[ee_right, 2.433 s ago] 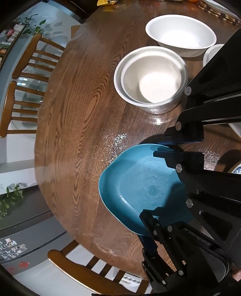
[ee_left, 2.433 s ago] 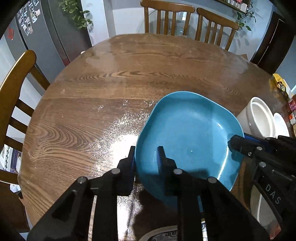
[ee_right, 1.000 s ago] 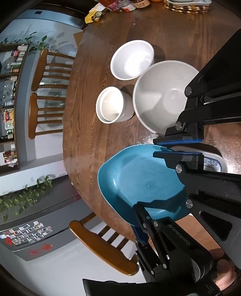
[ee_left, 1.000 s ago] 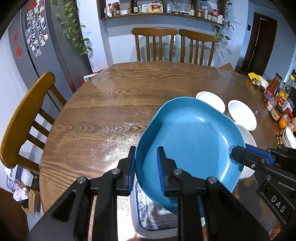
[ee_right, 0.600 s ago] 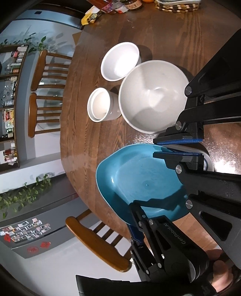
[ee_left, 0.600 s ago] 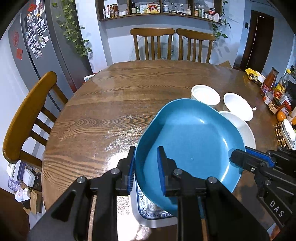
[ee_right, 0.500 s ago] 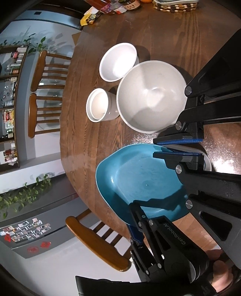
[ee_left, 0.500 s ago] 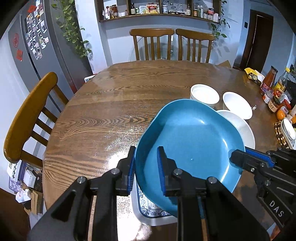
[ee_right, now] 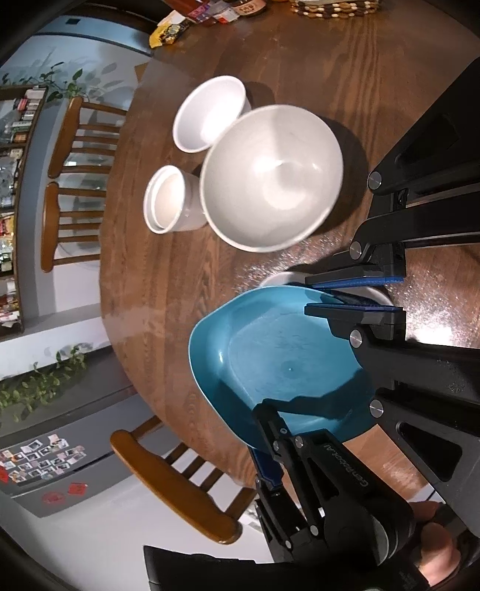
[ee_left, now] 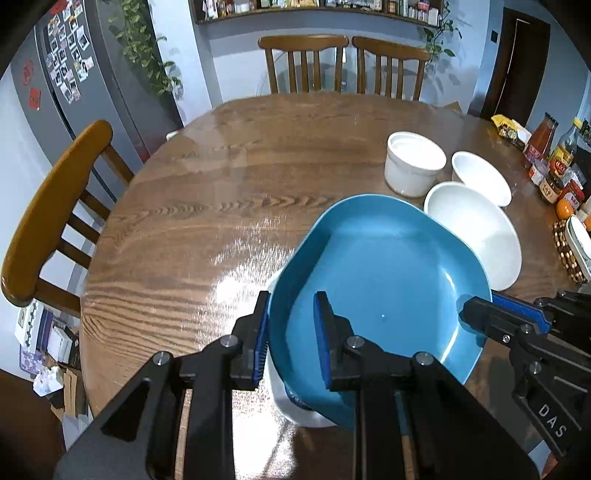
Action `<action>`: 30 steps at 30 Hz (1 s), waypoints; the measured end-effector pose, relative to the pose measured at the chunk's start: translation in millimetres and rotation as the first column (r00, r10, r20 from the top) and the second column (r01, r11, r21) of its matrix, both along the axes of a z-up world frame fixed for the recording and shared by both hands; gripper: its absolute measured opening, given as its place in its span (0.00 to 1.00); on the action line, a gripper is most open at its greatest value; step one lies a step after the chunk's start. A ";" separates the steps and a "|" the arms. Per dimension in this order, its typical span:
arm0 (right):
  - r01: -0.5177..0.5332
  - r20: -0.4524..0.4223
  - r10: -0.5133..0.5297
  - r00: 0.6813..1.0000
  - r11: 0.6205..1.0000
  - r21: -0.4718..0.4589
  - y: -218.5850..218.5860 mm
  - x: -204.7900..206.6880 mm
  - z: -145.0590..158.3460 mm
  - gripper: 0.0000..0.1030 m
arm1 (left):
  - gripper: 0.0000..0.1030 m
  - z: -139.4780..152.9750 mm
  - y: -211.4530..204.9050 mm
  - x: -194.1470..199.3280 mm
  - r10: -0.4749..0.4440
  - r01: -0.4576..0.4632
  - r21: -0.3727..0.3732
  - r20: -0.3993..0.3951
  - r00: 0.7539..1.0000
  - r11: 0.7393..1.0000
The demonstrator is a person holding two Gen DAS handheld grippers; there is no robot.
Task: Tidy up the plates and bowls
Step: 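Carry the teal dish with both tools over the stacked patterned plates, then lower the teal dish onto the stacked patterned plates and open both tools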
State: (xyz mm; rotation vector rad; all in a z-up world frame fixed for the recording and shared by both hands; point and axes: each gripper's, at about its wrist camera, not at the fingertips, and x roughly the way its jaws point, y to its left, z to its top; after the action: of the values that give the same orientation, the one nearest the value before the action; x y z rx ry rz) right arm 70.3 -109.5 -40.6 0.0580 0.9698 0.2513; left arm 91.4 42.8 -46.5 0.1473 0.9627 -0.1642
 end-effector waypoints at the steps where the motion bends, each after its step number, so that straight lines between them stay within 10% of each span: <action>1: -0.001 -0.007 0.001 1.000 1.000 0.000 1.1 -0.3 -2.3 0.09 | 0.19 -2.8 0.6 0.3 0.001 -0.001 -0.001 -0.010 1.000 1.000; 30: 0.015 -0.137 -0.026 0.990 0.997 -0.078 18.2 20.3 -51.4 0.10 | 0.23 -51.6 -8.6 19.1 -0.044 0.057 0.089 -0.134 0.990 0.994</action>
State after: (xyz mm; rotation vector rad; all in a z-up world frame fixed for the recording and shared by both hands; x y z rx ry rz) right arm 90.6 -91.2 -92.0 0.0153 1.1150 0.1926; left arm 110.5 34.3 -98.1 0.2488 1.0998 -0.1777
